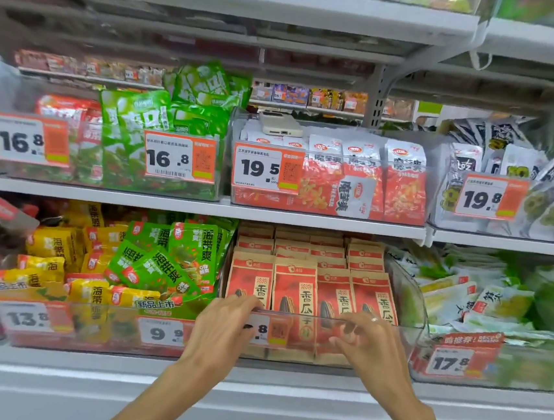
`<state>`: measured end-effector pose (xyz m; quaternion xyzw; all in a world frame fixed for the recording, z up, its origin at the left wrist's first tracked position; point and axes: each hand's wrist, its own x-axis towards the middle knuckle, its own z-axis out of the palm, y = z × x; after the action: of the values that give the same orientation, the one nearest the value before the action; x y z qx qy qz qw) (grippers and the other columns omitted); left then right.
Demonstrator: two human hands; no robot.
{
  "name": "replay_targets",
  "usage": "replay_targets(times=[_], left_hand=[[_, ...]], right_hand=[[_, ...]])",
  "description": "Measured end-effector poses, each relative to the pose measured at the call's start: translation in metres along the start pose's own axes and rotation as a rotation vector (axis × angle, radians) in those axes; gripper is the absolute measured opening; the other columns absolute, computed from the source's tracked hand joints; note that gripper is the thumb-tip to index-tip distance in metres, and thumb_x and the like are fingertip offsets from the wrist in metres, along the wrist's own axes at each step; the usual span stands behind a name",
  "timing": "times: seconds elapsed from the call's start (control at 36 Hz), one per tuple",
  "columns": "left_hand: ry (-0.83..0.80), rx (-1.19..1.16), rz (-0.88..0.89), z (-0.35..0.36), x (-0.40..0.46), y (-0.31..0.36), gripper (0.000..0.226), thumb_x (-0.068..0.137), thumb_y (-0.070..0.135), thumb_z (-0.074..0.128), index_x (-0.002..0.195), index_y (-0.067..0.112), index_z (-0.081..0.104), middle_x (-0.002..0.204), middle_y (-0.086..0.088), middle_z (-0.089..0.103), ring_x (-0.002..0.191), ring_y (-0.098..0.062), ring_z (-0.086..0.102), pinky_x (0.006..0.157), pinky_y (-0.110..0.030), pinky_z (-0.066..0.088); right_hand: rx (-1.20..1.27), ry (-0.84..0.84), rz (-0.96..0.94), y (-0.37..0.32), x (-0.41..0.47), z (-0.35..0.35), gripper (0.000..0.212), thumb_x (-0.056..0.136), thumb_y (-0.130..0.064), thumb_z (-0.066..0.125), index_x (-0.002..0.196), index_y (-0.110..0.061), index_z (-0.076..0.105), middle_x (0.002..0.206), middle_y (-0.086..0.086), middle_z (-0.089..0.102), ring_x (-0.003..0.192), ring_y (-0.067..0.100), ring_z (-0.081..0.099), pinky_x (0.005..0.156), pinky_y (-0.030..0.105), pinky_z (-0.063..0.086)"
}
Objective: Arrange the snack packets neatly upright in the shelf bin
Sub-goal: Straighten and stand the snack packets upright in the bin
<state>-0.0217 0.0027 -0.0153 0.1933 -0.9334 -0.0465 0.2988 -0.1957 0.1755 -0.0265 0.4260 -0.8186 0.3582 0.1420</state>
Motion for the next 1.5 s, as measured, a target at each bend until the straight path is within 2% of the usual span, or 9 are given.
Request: replay_targets(times=[0.11,0.19,0.33,0.47,0.64,0.83,1.36,1.44,1.5], left_hand=[[0.021,0.006,0.051,-0.011,-0.006,0.001,0.033,0.085,0.020,0.069,0.117,0.020,0.061,0.107,0.006,0.068,0.098,-0.018,0.062,0.078,-0.025,0.038],[-0.035,0.005,0.070,-0.010,-0.022,0.001,0.040,0.062,0.019,0.087,0.095,0.023,0.065,0.082,0.010,0.069,0.070,-0.016,0.065,0.058,-0.023,0.040],[-0.056,0.057,0.109,-0.007,-0.042,0.009,0.054,0.038,0.025,0.095,0.081,0.031,0.063,0.067,0.018,0.063,0.055,-0.006,0.060,0.048,-0.007,0.015],[-0.036,0.019,0.105,-0.002,-0.051,0.003,0.052,0.055,0.023,0.090,0.091,0.036,0.055,0.075,0.017,0.064,0.062,-0.008,0.061,0.050,-0.021,0.043],[0.043,0.049,0.052,-0.010,-0.057,0.011,0.052,0.042,0.017,0.094,0.083,0.030,0.066,0.071,0.017,0.065,0.059,-0.009,0.064,0.044,-0.016,0.036],[0.045,0.025,0.034,-0.007,-0.054,0.008,0.043,0.056,0.010,0.090,0.092,0.022,0.069,0.082,0.008,0.071,0.070,-0.020,0.067,0.057,-0.029,0.052],[0.131,0.061,0.133,-0.015,-0.070,0.035,0.049,0.047,0.011,0.094,0.089,0.019,0.070,0.073,0.007,0.069,0.063,-0.020,0.065,0.052,-0.026,0.044],[0.126,0.049,0.153,-0.010,-0.078,0.035,0.054,0.052,0.014,0.093,0.101,0.017,0.071,0.087,0.005,0.072,0.078,-0.019,0.068,0.065,-0.026,0.050],[0.099,0.015,0.182,-0.008,-0.085,0.029,0.060,0.065,0.018,0.088,0.119,0.016,0.064,0.117,0.002,0.067,0.109,-0.019,0.062,0.090,-0.027,0.043]], right_hand=[[0.032,-0.027,-0.017,-0.009,-0.006,-0.011,0.029,0.067,-0.020,0.086,0.091,-0.029,0.072,0.065,-0.024,0.052,0.068,-0.003,0.050,0.072,0.025,0.041],[0.030,-0.041,-0.014,-0.011,-0.022,-0.016,0.026,0.068,-0.022,0.085,0.087,-0.031,0.071,0.067,-0.023,0.053,0.069,-0.010,0.046,0.083,0.027,0.040],[-0.053,-0.064,0.004,-0.003,-0.049,-0.020,0.023,0.071,-0.028,0.082,0.089,-0.030,0.069,0.070,-0.025,0.052,0.081,0.001,0.053,0.083,0.032,0.047],[-0.084,-0.034,-0.054,-0.003,-0.061,-0.018,0.025,0.070,-0.027,0.083,0.091,-0.029,0.069,0.073,-0.022,0.056,0.071,0.003,0.049,0.071,0.027,0.042],[-0.107,-0.036,-0.084,-0.006,-0.064,-0.021,0.023,0.072,-0.026,0.082,0.092,-0.028,0.071,0.071,-0.015,0.062,0.069,0.007,0.053,0.066,0.023,0.040],[-0.093,-0.071,-0.061,-0.008,-0.058,-0.024,0.021,0.075,-0.027,0.080,0.094,-0.027,0.072,0.073,-0.015,0.063,0.072,0.012,0.058,0.065,0.030,0.048],[-0.094,-0.216,0.015,-0.008,-0.064,-0.047,0.017,0.079,-0.028,0.075,0.094,-0.030,0.067,0.084,-0.012,0.067,0.077,0.008,0.061,0.064,0.028,0.048],[-0.107,-0.235,0.038,-0.008,-0.064,-0.049,0.015,0.080,-0.027,0.074,0.088,-0.033,0.062,0.083,-0.012,0.067,0.081,0.010,0.061,0.066,0.029,0.049],[-0.129,-0.234,0.021,-0.012,-0.063,-0.048,0.014,0.080,-0.030,0.072,0.087,-0.034,0.061,0.085,-0.012,0.067,0.087,0.012,0.061,0.068,0.030,0.048]])
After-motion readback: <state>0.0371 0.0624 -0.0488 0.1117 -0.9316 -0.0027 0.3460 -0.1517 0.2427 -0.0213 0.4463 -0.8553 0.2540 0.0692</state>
